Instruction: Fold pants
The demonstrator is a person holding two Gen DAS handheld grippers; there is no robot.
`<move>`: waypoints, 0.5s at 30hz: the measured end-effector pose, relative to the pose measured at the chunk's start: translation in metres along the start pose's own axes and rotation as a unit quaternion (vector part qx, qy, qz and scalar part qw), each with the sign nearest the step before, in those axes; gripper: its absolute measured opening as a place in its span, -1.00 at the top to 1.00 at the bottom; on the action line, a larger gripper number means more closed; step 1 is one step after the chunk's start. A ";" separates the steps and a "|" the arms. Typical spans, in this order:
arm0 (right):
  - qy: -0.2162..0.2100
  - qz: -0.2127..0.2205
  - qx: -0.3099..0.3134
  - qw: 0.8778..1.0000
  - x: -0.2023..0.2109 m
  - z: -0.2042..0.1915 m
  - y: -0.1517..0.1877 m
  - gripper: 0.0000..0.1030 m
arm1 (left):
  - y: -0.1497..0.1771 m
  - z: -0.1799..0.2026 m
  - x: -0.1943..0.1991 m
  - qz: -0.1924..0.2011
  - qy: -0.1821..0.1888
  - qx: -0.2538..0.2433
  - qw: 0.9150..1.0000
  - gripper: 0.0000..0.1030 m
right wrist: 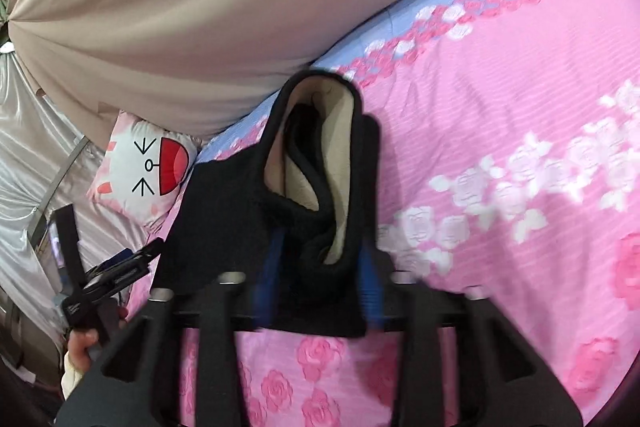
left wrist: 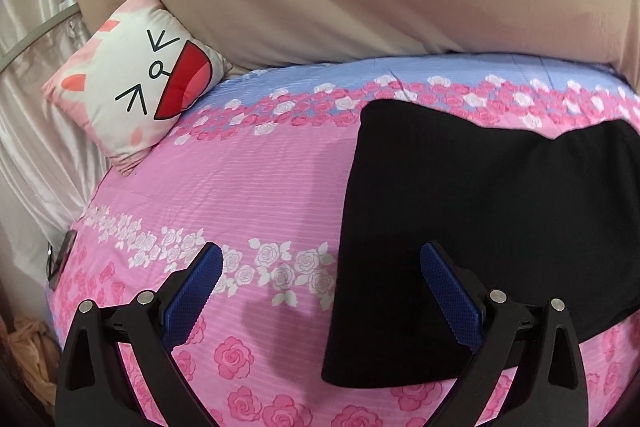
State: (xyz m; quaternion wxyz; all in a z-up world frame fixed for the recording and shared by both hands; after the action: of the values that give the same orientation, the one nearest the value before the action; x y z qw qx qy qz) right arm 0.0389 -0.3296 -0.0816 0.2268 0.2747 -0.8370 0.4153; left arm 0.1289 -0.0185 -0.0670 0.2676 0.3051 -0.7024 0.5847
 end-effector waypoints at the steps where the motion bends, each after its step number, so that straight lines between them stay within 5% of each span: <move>1: 0.009 0.009 -0.006 1.000 0.007 0.005 -0.001 -0.55 | 0.002 0.000 -0.002 -0.002 -0.001 -0.001 1.000 -0.90; 2: 0.014 0.011 -0.010 1.000 0.011 0.009 -0.001 -0.77 | 0.003 0.000 -0.003 -0.002 0.001 -0.001 1.000 -0.90; 10: -0.037 -0.062 -0.016 0.997 -0.026 -0.008 0.026 -0.70 | 0.011 -0.007 -0.010 -0.006 0.019 0.015 1.000 -0.90; 11: -0.044 -0.074 -0.015 0.996 -0.035 -0.016 0.031 -0.42 | 0.012 -0.007 -0.010 -0.004 0.020 0.012 1.000 -0.90; 13: -0.019 -0.068 0.008 0.997 -0.042 -0.026 0.033 -0.16 | 0.014 -0.006 -0.013 -0.006 0.015 0.006 1.000 -0.90; 14: -0.021 -0.067 0.014 0.997 -0.042 -0.030 0.032 0.34 | 0.014 -0.005 -0.014 -0.006 0.015 0.006 1.000 -0.90; 15: -0.029 -0.066 0.003 0.997 -0.038 -0.030 0.029 0.41 | 0.014 -0.004 -0.013 -0.007 0.015 0.005 1.000 -0.90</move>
State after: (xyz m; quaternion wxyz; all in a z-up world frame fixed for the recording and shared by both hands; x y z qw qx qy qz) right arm 0.0531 -0.2799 -0.1051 0.2283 0.3419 -0.8220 0.3940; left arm 0.1272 -0.0112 -0.0856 0.2807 0.3029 -0.6929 0.5910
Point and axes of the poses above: each gripper's, at about its wrist camera, not at the fingertips, and x roughly against the way its jaws point, z to its right, y to its underside, the point moved 5 cm from there along -x, roughly the way its jaws point, and after that the axes turned 7 degrees about y, right-handed, at the moved point
